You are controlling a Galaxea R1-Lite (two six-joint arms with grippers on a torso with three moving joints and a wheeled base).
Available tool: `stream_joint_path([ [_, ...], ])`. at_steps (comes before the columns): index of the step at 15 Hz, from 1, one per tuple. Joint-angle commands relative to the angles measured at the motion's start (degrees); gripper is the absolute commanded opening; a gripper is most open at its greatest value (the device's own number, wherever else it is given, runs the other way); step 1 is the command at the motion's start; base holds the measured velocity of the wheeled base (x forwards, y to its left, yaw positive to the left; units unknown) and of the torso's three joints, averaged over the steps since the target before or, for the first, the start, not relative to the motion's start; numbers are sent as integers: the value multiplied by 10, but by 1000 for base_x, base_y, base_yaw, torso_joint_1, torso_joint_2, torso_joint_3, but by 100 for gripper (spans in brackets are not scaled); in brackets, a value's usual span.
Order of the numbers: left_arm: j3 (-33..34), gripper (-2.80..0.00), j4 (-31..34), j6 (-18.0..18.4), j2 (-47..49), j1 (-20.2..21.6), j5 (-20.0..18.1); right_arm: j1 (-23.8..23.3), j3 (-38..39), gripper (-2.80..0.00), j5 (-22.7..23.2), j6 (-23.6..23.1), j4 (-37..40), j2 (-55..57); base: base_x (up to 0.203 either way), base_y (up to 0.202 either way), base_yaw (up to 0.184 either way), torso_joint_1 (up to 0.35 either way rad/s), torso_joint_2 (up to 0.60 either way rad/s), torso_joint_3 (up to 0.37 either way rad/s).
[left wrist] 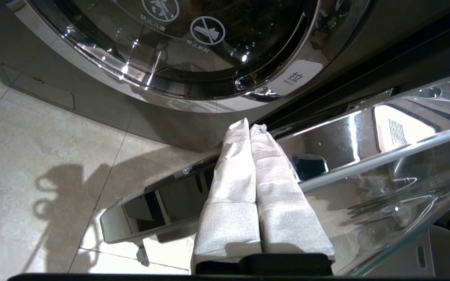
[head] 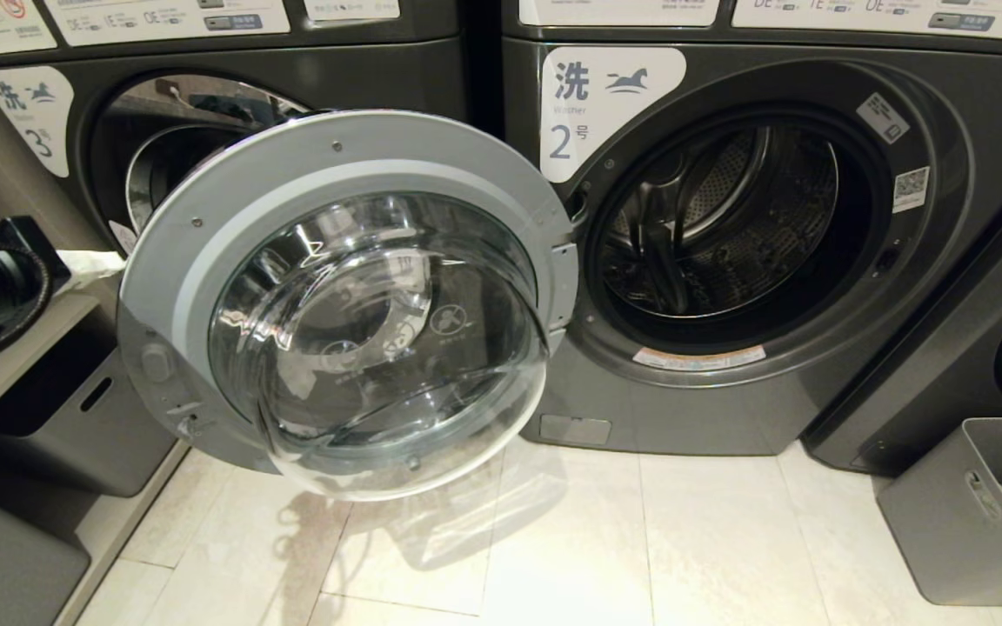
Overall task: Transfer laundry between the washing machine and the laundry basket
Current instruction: Close the washing machine door with the left hand
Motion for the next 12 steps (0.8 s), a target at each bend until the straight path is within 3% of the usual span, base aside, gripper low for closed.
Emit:
stream_joint_path([
  [1, 1, -280, -6, -1, 9, 2, -1, 0, 23, -280, 0, 0, -1, 1, 0, 0, 0, 0, 0, 0],
  [9, 2, -280, -6, -3, 19, 1, -5, 0, 23, -280, 0, 0, -1, 0, 0, 0, 0, 0, 0, 0],
  [12, 4, -280, -6, -2, 19, 1, -4, 0, 23, -280, 0, 0, -1, 0, 0, 0, 0, 1, 4, 130],
])
